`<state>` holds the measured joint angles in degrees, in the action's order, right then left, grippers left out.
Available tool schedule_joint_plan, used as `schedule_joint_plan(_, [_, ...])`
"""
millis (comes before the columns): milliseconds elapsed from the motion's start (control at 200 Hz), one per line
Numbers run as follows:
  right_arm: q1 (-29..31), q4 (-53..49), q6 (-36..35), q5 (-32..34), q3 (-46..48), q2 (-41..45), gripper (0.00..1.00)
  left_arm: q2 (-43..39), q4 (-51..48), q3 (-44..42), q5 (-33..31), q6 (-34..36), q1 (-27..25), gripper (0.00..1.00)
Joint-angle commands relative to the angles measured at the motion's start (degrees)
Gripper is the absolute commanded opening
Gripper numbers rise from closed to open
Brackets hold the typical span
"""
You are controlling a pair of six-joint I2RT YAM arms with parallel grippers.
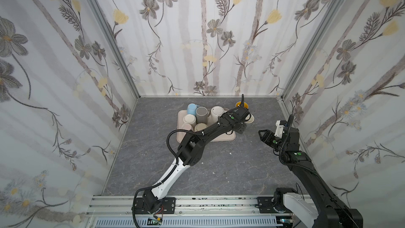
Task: Turn the mug right side up
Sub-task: 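Lower the grey mug beside the blue mug and open the left gripper, then reach the right gripper to the cream speckled mug handle while the left withdraws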
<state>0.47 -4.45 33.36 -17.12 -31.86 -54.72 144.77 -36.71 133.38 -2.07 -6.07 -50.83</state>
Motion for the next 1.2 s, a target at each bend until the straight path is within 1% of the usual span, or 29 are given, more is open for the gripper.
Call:
schedule_joint_plan(0, [-0.01, 1.46, -0.33, -1.07, -0.53, -0.08, 0.57, -1.84, -0.26, 0.39, -0.79, 0.04, 0.04, 0.44])
schedule_joint_plan(130, [-0.03, 1.20, -0.43, -1.02, -0.59, 0.40, 0.57, -3.68, -0.43, 0.15, -0.57, 0.04, 0.08, 0.49])
schedule_joint_plan(305, [0.10, 1.03, -0.83, -0.33, -1.36, 0.33, 0.56, -8.12, 0.52, -2.31, -0.13, 0.00, 0.07, 0.51])
schedule_joint_plan(420, [1.02, 0.58, -1.20, 0.60, -2.50, -0.47, 0.54, -13.32, 3.01, -7.71, -0.29, -0.27, 0.07, 0.53])
schedule_joint_plan(505, [3.73, 0.17, -1.83, 3.27, -3.47, -0.89, 0.54, -18.20, 6.15, -14.09, -1.17, -0.44, 0.16, 0.53])
schedule_joint_plan(640, [10.66, 0.03, -2.38, 9.34, -5.35, -2.40, 0.54, -26.57, 11.98, -25.95, -1.68, -1.24, 1.52, 0.54])
schedule_joint_plan(714, [15.96, 0.36, -2.51, 12.54, -6.75, -4.46, 0.54, -31.37, 14.69, -32.92, -1.85, -1.98, 3.30, 0.54])
schedule_joint_plan(784, [21.13, 0.23, -2.69, 15.82, -8.41, -7.03, 0.54, -35.69, 16.69, -39.07, -2.11, -2.98, 5.22, 0.55])
schedule_joint_plan(899, [29.47, 0.54, -2.62, 19.05, -10.86, -12.78, 0.54, -43.15, 20.19, -49.89, -2.40, -4.76, 8.33, 0.55])
schedule_joint_plan(919, [30.97, 0.67, -2.65, 19.54, -12.99, -13.88, 0.54, -44.53, 20.97, -51.83, -2.27, -5.17, 8.89, 0.55])
schedule_joint_plan(1049, [40.08, 0.78, -2.49, 20.86, -18.29, -22.71, 0.55, -54.30, 25.92, -65.05, -2.23, -8.60, 12.46, 0.56])
schedule_joint_plan(1149, [45.50, -1.14, -2.55, 18.90, -24.50, -30.36, 0.57, -62.31, 29.68, -74.73, -2.66, -11.67, 14.70, 0.56])
schedule_joint_plan(1174, [46.09, -1.90, -2.59, 18.55, -26.17, -32.34, 0.58, -64.59, 30.78, -77.26, -2.88, -12.47, 15.09, 0.56])
schedule_joint_plan(1194, [48.27, -2.45, -2.78, 18.41, -27.47, -33.71, 0.58, -66.37, 31.55, -79.02, -3.14, -13.12, 15.40, 0.56])
